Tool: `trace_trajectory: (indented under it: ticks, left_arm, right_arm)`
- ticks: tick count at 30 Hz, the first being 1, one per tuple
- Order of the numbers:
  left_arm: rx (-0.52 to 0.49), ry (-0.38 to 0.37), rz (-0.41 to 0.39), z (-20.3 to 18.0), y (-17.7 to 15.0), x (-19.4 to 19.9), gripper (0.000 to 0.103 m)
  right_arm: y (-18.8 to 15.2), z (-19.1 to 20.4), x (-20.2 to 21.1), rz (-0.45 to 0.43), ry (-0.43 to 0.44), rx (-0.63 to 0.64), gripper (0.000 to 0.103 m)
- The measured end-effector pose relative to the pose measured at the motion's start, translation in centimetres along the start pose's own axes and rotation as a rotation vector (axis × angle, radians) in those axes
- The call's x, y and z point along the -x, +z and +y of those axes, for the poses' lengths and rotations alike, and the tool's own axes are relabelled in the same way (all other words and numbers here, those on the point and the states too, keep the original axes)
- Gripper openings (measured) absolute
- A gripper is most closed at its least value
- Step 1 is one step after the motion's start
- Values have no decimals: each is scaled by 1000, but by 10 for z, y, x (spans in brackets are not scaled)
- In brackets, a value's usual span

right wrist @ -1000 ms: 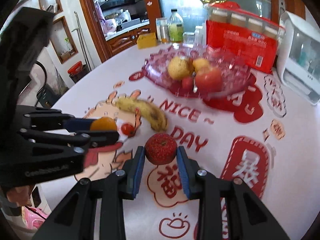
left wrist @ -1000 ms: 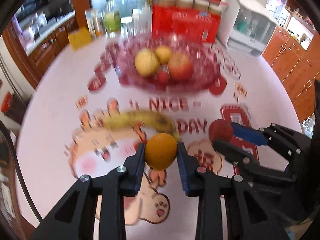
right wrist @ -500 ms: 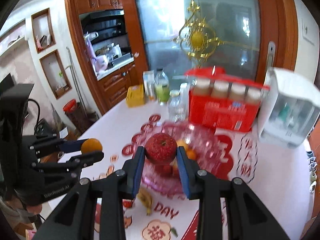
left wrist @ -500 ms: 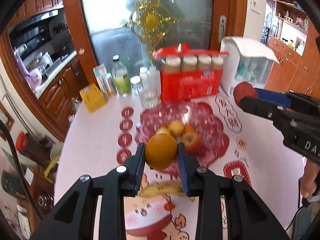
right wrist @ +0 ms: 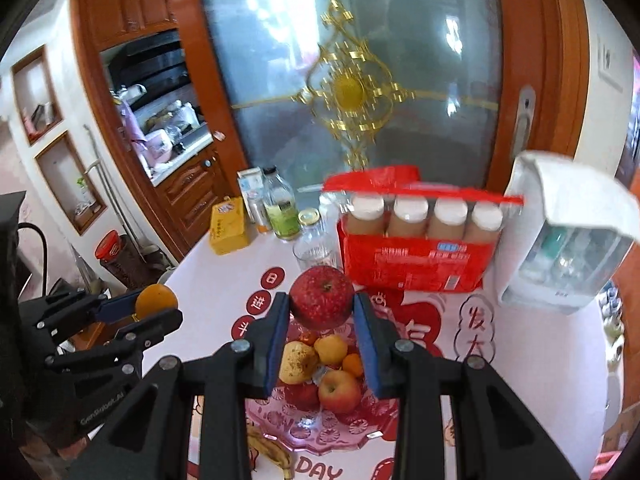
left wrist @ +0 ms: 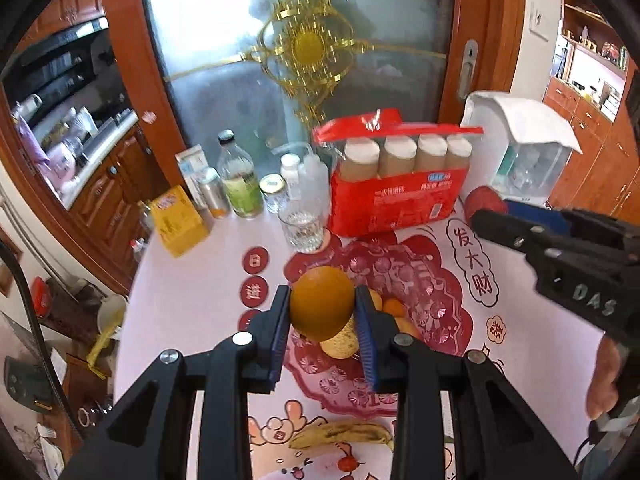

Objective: Organize fruits
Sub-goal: 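Carry the orange and strawberry into the pink bowl and open both tools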

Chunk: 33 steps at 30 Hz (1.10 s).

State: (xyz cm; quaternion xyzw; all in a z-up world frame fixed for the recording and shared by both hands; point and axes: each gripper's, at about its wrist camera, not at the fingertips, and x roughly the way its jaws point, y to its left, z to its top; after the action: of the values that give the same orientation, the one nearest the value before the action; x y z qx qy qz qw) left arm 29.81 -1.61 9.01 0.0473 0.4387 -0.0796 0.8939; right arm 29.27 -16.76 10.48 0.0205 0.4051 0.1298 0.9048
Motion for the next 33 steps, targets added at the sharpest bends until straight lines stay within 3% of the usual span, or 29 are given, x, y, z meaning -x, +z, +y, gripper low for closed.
trace_trajectory:
  ticks: [12,18,24,33]
  left_arm:
    - [2,-40,157,4,-22,-136,30]
    - [22,-61,222,2,-29,-189,30]
    - [13,-68,268,-5,-34,-223,30]
    - [12,-66,296,-8,-38,-241,30]
  right_arm:
    - [-51,-28,-119,195,-56,-77,33]
    - [-70,-43,-155,266,-93,-96,33]
    - [-84,-57,-176,314,-134,-95,33]
    - [-99,-67,-191,365,-136,-123,34]
